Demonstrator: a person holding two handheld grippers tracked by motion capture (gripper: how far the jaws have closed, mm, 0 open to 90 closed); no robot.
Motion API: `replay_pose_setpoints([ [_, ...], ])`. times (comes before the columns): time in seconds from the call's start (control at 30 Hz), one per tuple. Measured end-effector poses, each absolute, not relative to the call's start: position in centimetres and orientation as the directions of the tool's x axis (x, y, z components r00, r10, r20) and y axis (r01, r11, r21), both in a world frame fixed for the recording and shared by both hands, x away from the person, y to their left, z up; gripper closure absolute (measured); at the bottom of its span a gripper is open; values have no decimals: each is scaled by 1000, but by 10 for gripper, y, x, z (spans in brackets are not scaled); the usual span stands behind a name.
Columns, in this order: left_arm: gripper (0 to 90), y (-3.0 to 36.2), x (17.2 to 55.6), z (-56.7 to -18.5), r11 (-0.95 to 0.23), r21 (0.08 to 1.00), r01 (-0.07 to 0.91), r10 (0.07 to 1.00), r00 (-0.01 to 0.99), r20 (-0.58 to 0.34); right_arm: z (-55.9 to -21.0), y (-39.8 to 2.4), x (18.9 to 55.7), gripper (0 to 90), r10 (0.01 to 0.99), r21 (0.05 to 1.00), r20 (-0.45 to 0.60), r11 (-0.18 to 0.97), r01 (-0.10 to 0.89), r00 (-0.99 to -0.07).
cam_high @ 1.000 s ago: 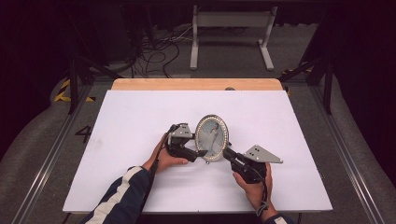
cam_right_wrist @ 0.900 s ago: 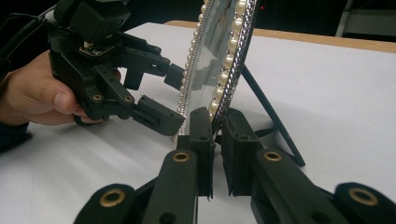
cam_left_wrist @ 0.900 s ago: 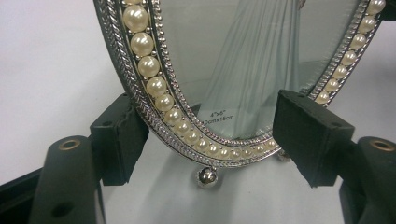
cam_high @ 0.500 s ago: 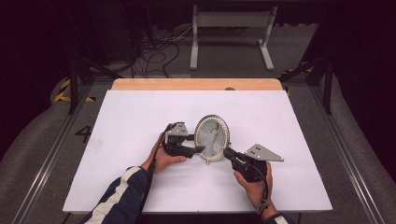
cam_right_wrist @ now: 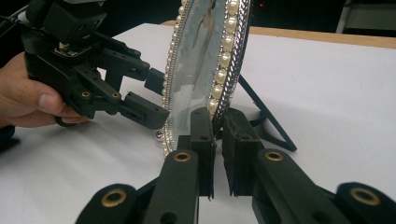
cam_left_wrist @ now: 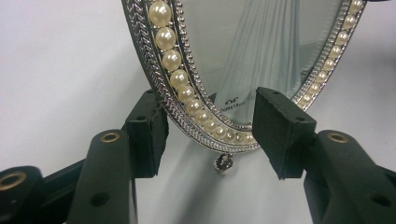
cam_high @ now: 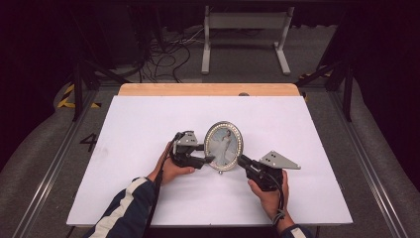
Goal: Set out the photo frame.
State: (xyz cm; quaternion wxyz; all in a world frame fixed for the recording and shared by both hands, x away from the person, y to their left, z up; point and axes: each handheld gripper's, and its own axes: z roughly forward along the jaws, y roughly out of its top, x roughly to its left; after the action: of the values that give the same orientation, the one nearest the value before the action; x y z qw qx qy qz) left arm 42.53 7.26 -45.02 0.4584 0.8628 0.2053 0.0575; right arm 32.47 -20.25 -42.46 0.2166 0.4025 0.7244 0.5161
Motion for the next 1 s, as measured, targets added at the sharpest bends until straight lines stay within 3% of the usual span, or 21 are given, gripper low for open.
replay_pose_setpoints([
  [0.33, 472, 73, 419, -452, -508, 801, 318, 434, 897, -81, -423, -201, 329, 835, 812, 926, 93, 143, 350, -577],
  [1.0, 592, 71, 408, -455, -547, 783, 296, 417, 907, -52, -424, -208, 340, 825, 835, 927, 85, 134, 350, -543],
])
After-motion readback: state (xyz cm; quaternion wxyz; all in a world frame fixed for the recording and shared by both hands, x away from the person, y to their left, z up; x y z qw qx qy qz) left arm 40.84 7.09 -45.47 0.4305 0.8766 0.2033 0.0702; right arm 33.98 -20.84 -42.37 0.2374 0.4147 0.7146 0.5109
